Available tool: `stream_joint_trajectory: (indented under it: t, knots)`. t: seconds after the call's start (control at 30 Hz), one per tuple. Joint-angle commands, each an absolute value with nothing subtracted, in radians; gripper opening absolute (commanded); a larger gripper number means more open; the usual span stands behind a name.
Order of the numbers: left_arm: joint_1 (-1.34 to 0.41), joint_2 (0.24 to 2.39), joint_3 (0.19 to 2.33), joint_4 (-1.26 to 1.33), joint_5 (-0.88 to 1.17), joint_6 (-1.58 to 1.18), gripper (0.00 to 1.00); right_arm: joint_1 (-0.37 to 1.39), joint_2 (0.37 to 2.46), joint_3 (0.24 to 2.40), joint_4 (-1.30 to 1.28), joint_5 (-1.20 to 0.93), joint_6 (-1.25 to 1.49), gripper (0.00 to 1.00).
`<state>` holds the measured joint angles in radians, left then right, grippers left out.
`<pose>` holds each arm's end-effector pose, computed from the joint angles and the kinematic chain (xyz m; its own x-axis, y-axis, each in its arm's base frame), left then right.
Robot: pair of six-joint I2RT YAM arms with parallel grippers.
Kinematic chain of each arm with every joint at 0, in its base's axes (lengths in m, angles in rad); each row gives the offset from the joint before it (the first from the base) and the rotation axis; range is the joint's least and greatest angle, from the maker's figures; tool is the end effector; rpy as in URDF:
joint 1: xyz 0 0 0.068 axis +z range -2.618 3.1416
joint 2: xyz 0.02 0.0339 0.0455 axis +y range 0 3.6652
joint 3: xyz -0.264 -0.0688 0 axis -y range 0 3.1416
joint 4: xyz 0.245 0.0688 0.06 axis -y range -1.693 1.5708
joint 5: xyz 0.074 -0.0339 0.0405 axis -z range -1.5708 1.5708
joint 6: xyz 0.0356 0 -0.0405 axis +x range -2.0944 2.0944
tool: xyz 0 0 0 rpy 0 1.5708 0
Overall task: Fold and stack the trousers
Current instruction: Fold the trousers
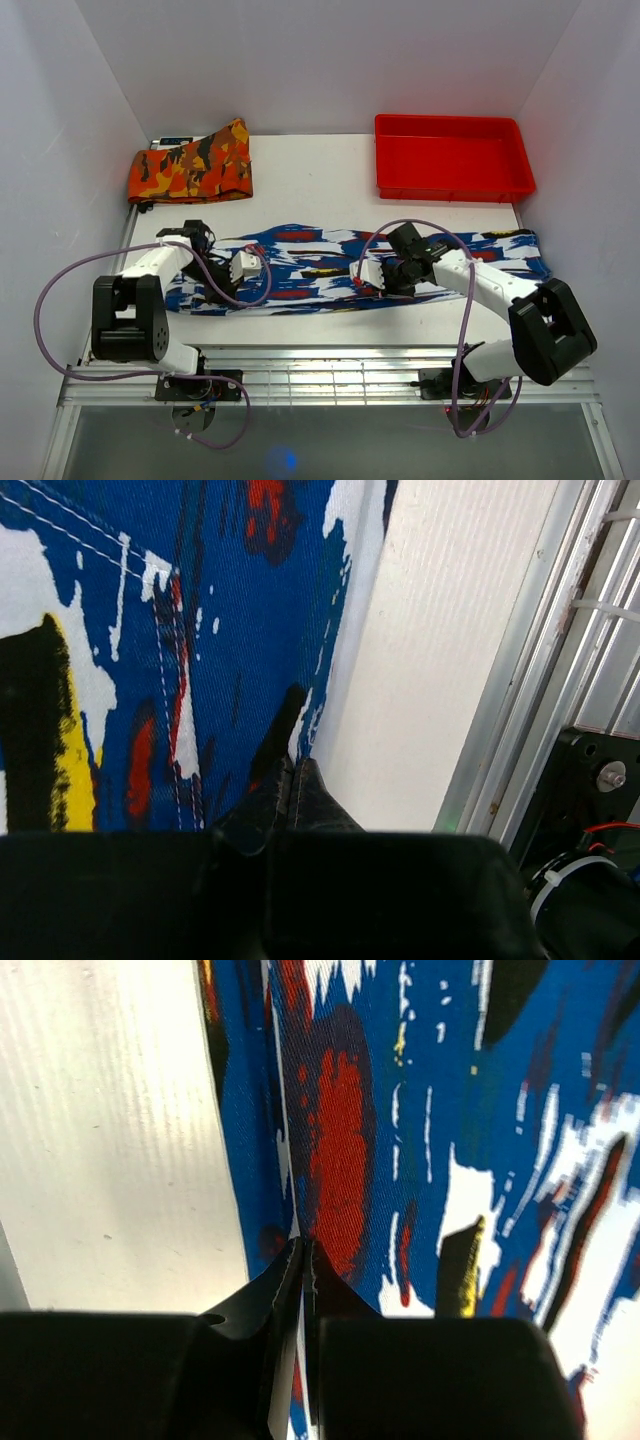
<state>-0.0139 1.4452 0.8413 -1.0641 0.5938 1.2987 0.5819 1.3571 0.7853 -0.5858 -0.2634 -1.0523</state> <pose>0.2123 -0.0229 0.1827 -0.3087 0.8027 -0.5103 0.9471 0.2096 -0.2431 0.2004 0.1430 0.1901 0.1576 -0.9001 -0.4061 -0.9708 -0.0659 -0.2306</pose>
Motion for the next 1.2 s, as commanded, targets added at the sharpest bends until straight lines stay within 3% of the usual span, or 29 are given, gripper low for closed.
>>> stream_joint_trajectory:
  t: [0.0,0.2,0.4,0.47,0.53,0.6,0.63,0.7,0.8,0.93,0.97,1.17]
  knots:
    - [-0.006,1.492,0.798,-1.048,0.578,1.315,0.00,0.586,1.397,0.747,-0.583,-0.298,-1.052,0.08]
    - [-0.002,1.611,0.793,-0.933,0.489,1.230,0.00,0.635,1.488,0.736,-0.532,-0.287,-1.022,0.08]
    - [0.155,1.710,0.857,-0.892,0.377,1.265,0.01,0.695,1.569,0.817,-0.561,-0.307,-0.977,0.08]
    - [0.211,1.712,0.877,-0.931,0.390,1.349,0.11,0.722,1.566,0.848,-0.586,-0.343,-0.960,0.18]
    - [0.239,1.665,0.893,-0.954,0.420,1.396,0.31,0.751,1.545,0.861,-0.618,-0.379,-0.942,0.28]
    - [0.253,1.620,0.935,-0.977,0.489,1.408,0.43,0.771,1.516,0.874,-0.635,-0.422,-0.904,0.37]
    - [0.252,1.599,0.965,-0.995,0.526,1.385,0.47,0.785,1.509,0.903,-0.656,-0.436,-0.887,0.47]
    - [0.249,1.554,1.096,-1.098,0.680,1.379,0.67,0.785,1.502,0.943,-0.675,-0.466,-0.839,0.55]
    - [0.224,1.565,1.260,-1.163,0.851,1.263,0.82,0.769,1.480,1.017,-0.673,-0.479,-0.796,0.67]
    - [0.169,1.686,1.529,-1.062,0.950,0.982,0.96,0.709,1.512,1.130,-0.658,-0.524,-0.697,0.67]
    - [0.152,1.716,1.555,-1.016,0.933,0.831,0.98,0.697,1.525,1.141,-0.640,-0.541,-0.681,0.67]
    - [0.019,1.968,1.692,-0.747,0.838,0.546,0.97,0.653,1.637,1.146,-0.522,-0.474,-0.546,0.57]
